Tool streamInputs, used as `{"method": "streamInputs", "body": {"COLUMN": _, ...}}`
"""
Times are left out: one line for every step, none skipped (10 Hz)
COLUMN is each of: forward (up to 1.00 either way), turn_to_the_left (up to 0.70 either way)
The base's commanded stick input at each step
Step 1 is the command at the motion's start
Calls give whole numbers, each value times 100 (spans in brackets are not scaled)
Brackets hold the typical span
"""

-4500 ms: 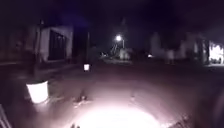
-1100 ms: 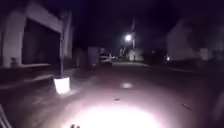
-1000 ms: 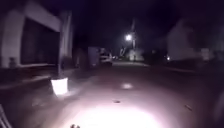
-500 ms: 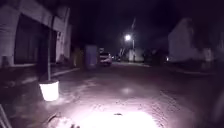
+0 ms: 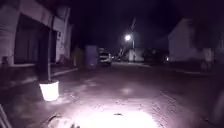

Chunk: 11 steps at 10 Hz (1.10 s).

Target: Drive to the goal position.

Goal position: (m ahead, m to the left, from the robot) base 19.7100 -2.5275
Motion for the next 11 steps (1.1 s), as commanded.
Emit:
{"method": "streamInputs", "body": {"forward": 100, "turn_to_the_left": 0}}
{"method": "streamInputs", "body": {"forward": 100, "turn_to_the_left": -27}}
{"method": "streamInputs", "body": {"forward": 100, "turn_to_the_left": -27}}
{"method": "streamInputs", "body": {"forward": 100, "turn_to_the_left": -27}}
{"method": "streamInputs", "body": {"forward": 100, "turn_to_the_left": -27}}
{"method": "streamInputs", "body": {"forward": 100, "turn_to_the_left": -27}}
{"method": "streamInputs", "body": {"forward": 100, "turn_to_the_left": -27}}
{"method": "streamInputs", "body": {"forward": 100, "turn_to_the_left": -27}}
{"method": "streamInputs", "body": {"forward": 100, "turn_to_the_left": -27}}
{"method": "streamInputs", "body": {"forward": 100, "turn_to_the_left": -22}}
{"method": "streamInputs", "body": {"forward": 100, "turn_to_the_left": 0}}
